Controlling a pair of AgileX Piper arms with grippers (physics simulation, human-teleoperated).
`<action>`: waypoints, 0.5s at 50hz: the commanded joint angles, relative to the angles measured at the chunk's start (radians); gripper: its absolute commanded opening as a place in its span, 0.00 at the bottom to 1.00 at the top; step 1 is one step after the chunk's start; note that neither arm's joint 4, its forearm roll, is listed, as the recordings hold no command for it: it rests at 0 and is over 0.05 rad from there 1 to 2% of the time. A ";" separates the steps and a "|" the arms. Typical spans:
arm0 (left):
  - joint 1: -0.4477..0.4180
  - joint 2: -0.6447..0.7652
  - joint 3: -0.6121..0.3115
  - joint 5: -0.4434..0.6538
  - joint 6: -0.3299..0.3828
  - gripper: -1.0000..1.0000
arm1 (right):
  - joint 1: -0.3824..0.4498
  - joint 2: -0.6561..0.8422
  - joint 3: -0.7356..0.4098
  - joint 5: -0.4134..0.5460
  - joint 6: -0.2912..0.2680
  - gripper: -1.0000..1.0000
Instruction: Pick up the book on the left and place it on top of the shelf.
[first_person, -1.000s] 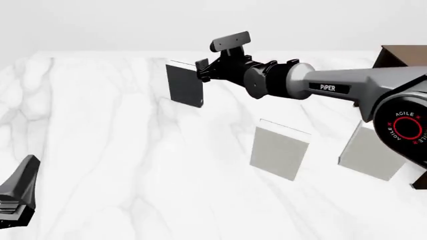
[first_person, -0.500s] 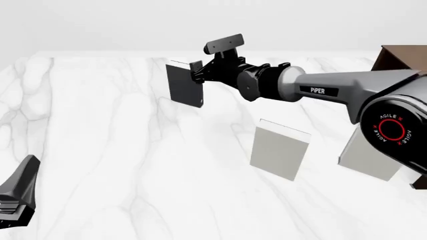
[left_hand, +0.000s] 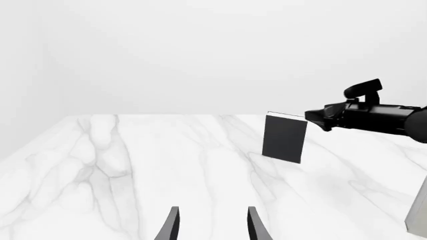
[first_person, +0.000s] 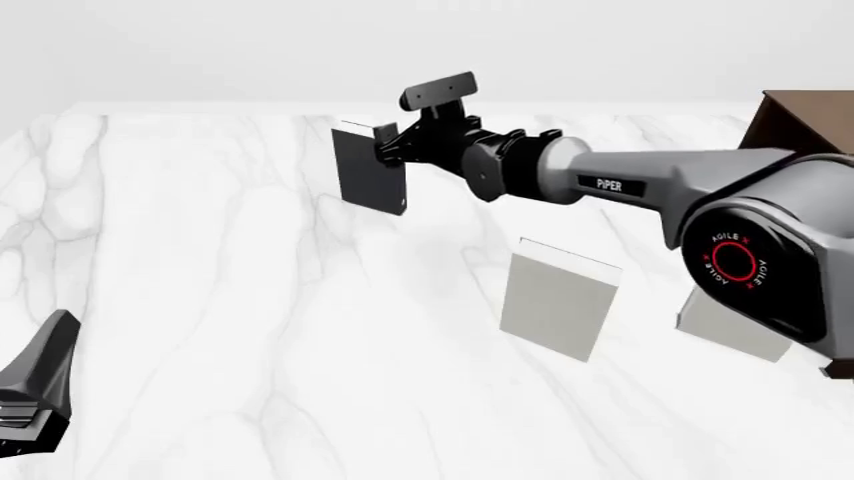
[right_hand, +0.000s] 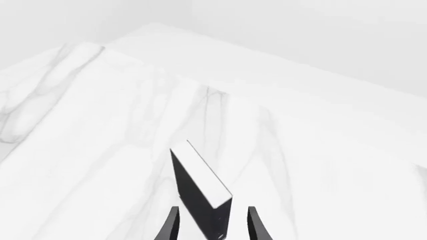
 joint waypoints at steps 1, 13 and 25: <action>0.000 0.000 0.000 0.000 0.000 1.00 | -0.003 0.041 -0.042 0.011 0.004 1.00; 0.000 0.000 0.000 0.000 0.000 1.00 | -0.007 0.070 -0.068 0.019 0.008 1.00; 0.000 0.000 0.000 0.000 0.000 1.00 | -0.013 0.105 -0.109 0.039 0.003 1.00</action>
